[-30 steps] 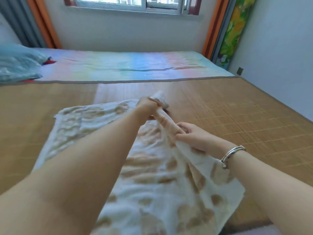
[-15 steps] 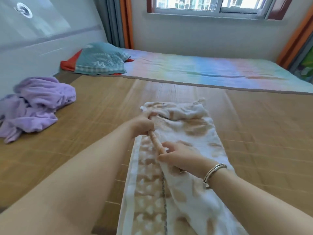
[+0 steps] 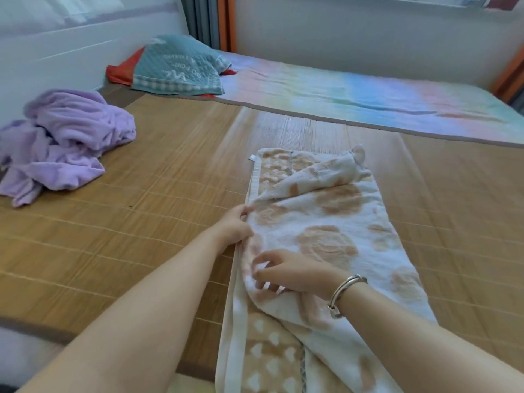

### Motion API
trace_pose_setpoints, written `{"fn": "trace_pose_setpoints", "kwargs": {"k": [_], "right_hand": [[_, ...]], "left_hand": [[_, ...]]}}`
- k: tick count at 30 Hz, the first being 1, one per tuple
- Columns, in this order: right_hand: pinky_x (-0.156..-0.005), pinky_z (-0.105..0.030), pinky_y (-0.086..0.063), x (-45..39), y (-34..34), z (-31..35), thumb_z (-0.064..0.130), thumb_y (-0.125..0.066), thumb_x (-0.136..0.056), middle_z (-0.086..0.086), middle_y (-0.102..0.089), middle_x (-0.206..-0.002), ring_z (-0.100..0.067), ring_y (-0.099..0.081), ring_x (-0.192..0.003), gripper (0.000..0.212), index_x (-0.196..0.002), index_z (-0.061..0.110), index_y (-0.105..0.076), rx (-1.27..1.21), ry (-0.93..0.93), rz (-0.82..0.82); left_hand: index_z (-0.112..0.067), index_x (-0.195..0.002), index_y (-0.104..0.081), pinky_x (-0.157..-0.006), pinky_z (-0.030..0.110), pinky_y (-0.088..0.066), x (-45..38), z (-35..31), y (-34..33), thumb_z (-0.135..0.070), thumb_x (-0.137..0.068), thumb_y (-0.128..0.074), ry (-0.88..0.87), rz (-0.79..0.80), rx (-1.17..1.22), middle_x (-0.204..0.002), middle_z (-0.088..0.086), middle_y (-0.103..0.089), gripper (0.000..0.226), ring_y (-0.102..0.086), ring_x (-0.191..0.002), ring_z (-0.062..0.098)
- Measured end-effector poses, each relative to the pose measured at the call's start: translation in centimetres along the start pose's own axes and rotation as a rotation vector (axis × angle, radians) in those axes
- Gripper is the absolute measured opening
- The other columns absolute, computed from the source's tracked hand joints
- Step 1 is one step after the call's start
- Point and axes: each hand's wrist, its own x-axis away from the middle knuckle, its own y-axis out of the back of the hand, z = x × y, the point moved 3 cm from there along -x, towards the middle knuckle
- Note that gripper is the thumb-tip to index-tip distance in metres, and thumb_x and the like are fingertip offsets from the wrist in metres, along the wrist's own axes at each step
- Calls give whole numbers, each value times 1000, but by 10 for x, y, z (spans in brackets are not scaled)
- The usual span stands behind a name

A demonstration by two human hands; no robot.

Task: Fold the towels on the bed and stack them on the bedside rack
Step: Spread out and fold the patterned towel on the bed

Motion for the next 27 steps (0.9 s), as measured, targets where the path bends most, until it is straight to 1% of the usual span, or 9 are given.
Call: {"fn": "trace_pose_setpoints", "kwargs": {"k": [3, 5, 7, 10, 12, 14, 17, 21, 27], "right_hand": [[-77, -18, -45, 12, 3, -8, 45, -54, -90, 4, -63, -112, -6, -59, -93, 41, -124, 21, -57, 135, 32, -22], [-74, -21, -44, 28, 8, -13, 55, -56, -85, 10, -56, -104, -4, -54, -89, 49, -121, 22, -55, 284, 32, -62], [-69, -24, -46, 43, 10, -19, 51, -60, -83, 9, -54, -95, -6, -52, -80, 44, -114, 21, -53, 460, -10, -57], [-63, -29, -46, 57, 9, -25, 30, -60, -82, -1, -58, -84, -15, -51, -70, 18, -90, 15, -53, 692, -41, -105], [-58, -28, -43, 63, 4, -20, 25, -58, -81, -2, -57, -78, -16, -50, -67, 12, -80, 13, -53, 625, -6, -147], [-56, -25, -41, 70, -6, -7, 29, -59, -82, -1, -58, -75, -15, -51, -66, 16, -77, 14, -57, 447, 56, -158], [-50, -21, -45, 78, -27, 7, 34, -60, -86, -3, -69, -79, -13, -59, -60, 21, -88, 14, -64, 203, 111, -119], [-54, -23, -51, 81, -51, 1, 14, -53, -92, -8, -75, -90, -17, -69, -65, 15, -101, 8, -63, -136, 43, 68], [-60, -30, -54, 73, -22, -28, 5, -44, -92, -7, -70, -83, -18, -65, -69, 19, -85, 10, -61, -191, 63, -360]], "left_hand": [[-17, -139, -39, -82, 32, -51, 14, 7, 0, -2, -88, -56, 28, -57, 138, -132, 4, -47, 57, -52, -112, 19], [-14, -135, -38, -76, 32, -54, 32, 8, 1, -9, -88, -62, 93, -83, 172, -118, 3, -49, 53, -57, -104, 21], [-11, -122, -42, -68, 30, -57, 58, 11, -1, -15, -86, -67, 185, -42, 142, -107, 5, -53, 44, -62, -96, 21], [2, -108, -56, -77, 36, -60, 93, 24, -16, -18, -86, -64, 291, 73, 96, -97, 13, -68, 31, -71, -87, 24], [3, -110, -62, -79, 35, -60, 109, 31, -22, -16, -86, -60, 327, 71, 165, -93, 15, -73, 31, -73, -83, 23], [1, -111, -62, -67, 30, -59, 121, 31, -22, -16, -87, -60, 352, 34, 292, -85, 12, -74, 29, -73, -72, 20], [-4, -104, -62, -69, 33, -58, 139, 27, -19, -26, -91, -55, 397, 29, 367, -73, 8, -73, 27, -71, -70, 22], [-6, -121, -52, -77, 39, -57, 159, 36, -24, -50, -91, -55, 452, 113, 215, -111, 14, -65, 54, -68, -95, 29], [-11, -105, -52, -75, 35, -57, 157, 50, -31, 0, -81, -70, 385, -40, 32, -114, 10, -58, 31, -62, -98, 24]]}}
